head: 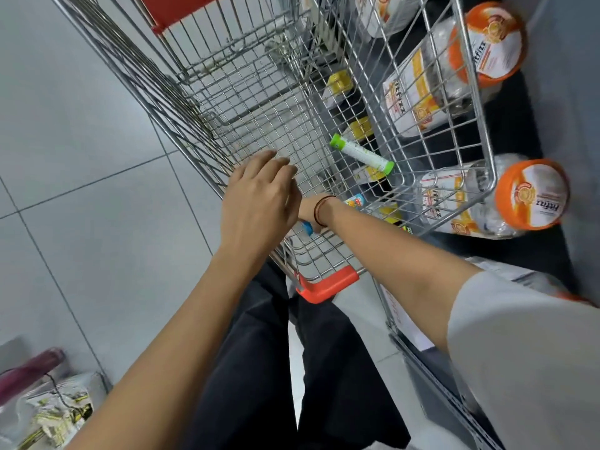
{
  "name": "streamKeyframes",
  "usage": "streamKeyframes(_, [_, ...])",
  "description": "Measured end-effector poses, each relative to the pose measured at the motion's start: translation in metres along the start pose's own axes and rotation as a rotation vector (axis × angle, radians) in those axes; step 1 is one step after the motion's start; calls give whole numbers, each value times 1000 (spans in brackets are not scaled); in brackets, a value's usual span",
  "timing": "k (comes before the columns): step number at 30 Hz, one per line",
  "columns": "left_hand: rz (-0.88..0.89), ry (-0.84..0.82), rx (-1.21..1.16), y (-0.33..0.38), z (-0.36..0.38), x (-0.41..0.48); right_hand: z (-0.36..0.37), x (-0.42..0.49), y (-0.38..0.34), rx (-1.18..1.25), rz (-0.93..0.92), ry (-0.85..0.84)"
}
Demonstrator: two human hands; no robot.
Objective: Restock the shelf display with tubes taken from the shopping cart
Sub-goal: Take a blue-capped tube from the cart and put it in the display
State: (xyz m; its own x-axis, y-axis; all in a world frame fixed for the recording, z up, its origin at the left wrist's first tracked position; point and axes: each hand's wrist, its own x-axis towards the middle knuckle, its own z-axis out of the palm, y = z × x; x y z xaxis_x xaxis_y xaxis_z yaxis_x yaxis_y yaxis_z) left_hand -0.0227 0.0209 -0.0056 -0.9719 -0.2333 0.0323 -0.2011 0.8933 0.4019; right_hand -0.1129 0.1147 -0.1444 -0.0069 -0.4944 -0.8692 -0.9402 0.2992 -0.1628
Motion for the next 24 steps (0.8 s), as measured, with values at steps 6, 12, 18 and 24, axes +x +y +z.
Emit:
streamKeyframes(6, [4,-62,2,0,-1,0,-18,-40,20,188,85,217])
streamKeyframes(12, [77,-78,19,0,-2,1,-8,-97,31,333,311,402])
streamKeyframes(18, [101,-143,17,4,-9,1,-1,-171,34,748,490,676])
streamKeyframes(24, [198,-128,-15,35,-24,5,2,-270,16,916,583,1053])
